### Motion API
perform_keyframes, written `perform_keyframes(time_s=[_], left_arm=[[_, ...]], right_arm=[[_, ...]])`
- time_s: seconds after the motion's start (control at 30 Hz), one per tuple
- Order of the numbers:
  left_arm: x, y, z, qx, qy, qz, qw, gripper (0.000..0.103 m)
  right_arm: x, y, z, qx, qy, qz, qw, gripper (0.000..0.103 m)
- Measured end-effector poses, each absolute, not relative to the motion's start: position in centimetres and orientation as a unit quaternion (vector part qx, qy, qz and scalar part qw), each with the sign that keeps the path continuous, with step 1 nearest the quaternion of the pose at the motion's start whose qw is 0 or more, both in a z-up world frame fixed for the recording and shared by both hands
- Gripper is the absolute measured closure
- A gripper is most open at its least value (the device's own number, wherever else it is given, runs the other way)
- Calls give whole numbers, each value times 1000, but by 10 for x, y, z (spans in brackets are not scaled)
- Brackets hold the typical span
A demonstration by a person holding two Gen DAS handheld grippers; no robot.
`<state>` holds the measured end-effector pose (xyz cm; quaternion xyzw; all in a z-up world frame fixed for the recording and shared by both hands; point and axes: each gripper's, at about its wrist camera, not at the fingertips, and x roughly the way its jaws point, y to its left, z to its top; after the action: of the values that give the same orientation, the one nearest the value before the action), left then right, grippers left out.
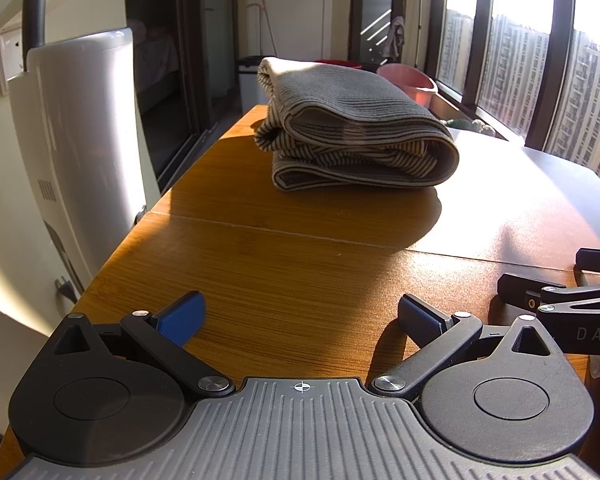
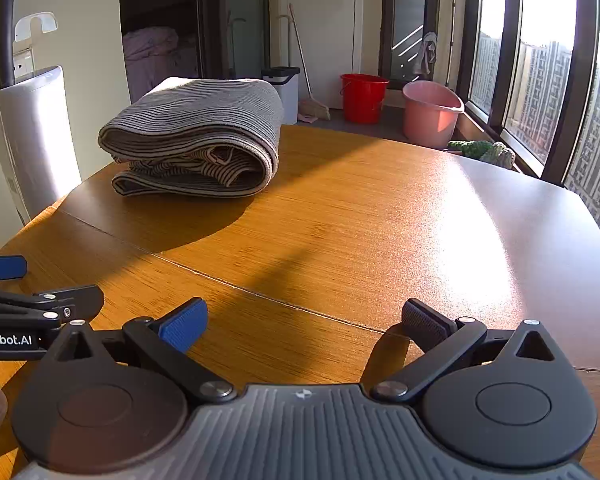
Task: Fold clothes
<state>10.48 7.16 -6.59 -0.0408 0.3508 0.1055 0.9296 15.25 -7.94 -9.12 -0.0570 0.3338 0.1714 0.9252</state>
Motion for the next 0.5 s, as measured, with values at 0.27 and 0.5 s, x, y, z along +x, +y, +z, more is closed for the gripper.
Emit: perform_keyframes(time_s=[0.27, 0.5], left_arm=[[101, 80, -63, -58, 343, 95, 933, 0], [69, 132, -37, -125, 250, 94, 955, 0]], right_arm=[[156, -79, -91, -62, 333, 185, 923, 0], [149, -28, -90, -97, 327, 290, 894, 0]])
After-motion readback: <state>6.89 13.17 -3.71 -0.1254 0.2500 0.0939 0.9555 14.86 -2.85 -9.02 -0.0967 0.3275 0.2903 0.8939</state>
